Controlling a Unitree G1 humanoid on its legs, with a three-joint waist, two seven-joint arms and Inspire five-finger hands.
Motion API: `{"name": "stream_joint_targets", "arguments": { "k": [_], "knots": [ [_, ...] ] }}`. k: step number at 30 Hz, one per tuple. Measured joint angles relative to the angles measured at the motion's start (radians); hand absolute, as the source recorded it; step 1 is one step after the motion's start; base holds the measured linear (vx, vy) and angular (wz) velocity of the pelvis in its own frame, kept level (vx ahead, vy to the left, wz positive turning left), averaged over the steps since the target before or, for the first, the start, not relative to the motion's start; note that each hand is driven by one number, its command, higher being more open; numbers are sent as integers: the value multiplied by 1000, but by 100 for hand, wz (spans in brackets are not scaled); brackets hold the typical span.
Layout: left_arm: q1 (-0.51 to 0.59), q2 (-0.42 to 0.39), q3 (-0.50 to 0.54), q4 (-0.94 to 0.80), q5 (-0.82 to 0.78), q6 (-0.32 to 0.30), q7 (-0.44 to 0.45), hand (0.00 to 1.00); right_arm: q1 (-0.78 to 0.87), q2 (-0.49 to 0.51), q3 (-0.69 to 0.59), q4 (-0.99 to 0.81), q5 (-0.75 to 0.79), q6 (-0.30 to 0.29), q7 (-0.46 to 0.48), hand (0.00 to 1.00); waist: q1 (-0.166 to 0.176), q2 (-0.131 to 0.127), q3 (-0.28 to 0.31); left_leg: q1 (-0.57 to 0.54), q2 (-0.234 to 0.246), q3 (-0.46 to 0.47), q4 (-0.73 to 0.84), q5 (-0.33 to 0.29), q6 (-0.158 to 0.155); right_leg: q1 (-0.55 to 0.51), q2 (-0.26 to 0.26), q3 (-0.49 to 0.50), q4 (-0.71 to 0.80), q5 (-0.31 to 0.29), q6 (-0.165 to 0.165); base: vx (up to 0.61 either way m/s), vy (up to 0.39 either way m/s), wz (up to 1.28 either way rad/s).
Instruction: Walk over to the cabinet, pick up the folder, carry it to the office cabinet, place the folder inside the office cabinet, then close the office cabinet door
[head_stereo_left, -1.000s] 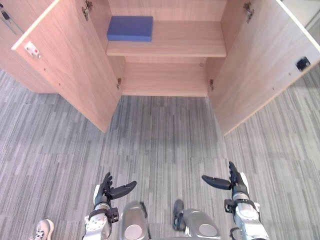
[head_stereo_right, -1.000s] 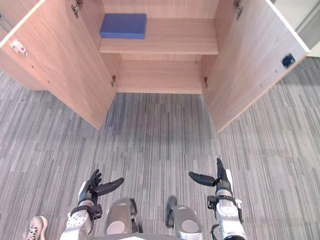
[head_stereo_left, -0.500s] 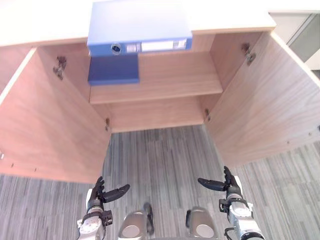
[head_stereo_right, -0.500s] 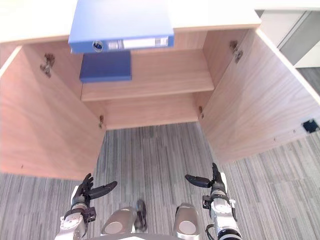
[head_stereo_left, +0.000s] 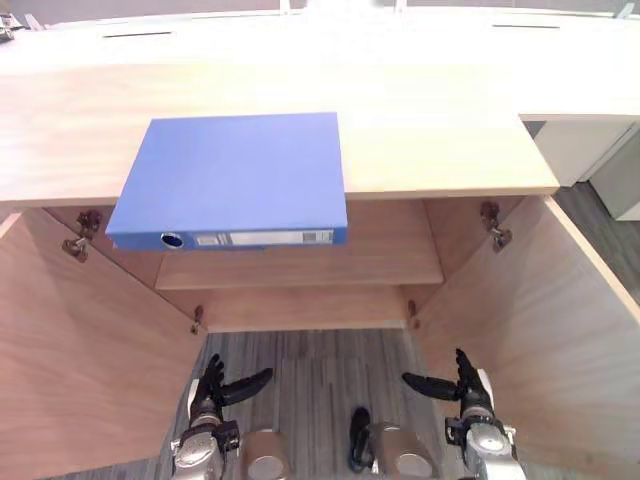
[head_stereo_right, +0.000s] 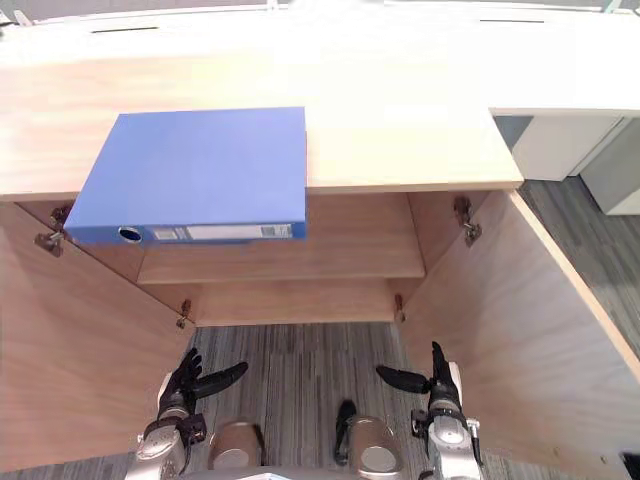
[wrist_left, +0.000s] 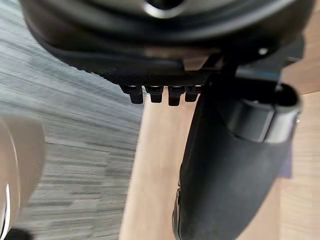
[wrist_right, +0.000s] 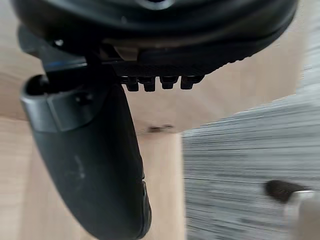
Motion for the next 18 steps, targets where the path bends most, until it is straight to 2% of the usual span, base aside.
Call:
{"name": "stream_joint_targets", "arguments": {
  "k": [1, 2, 3, 5, 8, 11, 16, 18],
  "knots": [
    [-3, 0, 0, -5, -2, 0, 1, 100, -3, 0, -10, 2, 1, 0, -1, 100, 5, 5, -3, 7, -8, -3, -79, 27, 2, 5, 0, 2, -3, 0, 2, 322, 81, -18],
    [-1, 0, 0, -24, -2, 0, 2, 100, -8, -2, -28, 2, 0, 0, -2, 100, 6, 18, -8, 22, -19, -3, -218, 137, 9, 14, 5, 6, -7, -4, 15, 251, 127, -15],
    [5, 6, 3, -42, -2, 1, 2, 100, -13, 7, -47, 11, 1, 3, -7, 100, 7, 15, -6, 46, -38, -1, -264, 198, 23, 29, -1, 18, -7, -15, 34, 236, 130, -5],
    [23, 6, 2, -107, -13, 1, 6, 100, 4, 11, -52, 11, 1, 3, -9, 100, 5, 0, -16, 82, -77, -1, -317, 206, 30, 57, -32, 17, -35, -18, 60, 168, 119, 14],
    [74, 4, 2, -268, -20, -3, 13, 100, 26, 12, -55, 17, 1, 3, -8, 100, 5, 2, -20, 122, -123, -4, -386, 223, 52, 93, -63, 7, -78, -11, 83, 133, 117, 18],
    [121, 5, 3, -426, -7, -9, 26, 100, 30, 13, -55, 54, 1, 3, -3, 100, 6, 7, -25, 144, -152, -24, -428, 234, 63, 124, -74, -17, -107, -7, 93, 69, 53, 24],
    [187, 13, 2, -622, 41, -38, 27, 100, 37, 12, -55, 98, 1, 0, 15, 100, 8, 16, -52, 170, -169, -60, -466, 248, 69, 166, -79, -47, -137, -5, 97, 32, 10, 22],
    [204, 24, 2, -692, 62, -68, 42, 100, 27, 11, -55, 128, 1, -5, 16, 100, 13, 19, -60, 175, -171, -70, -477, 257, 69, 172, -79, -55, -139, -5, 97, -19, -10, 15]
  ]
}}
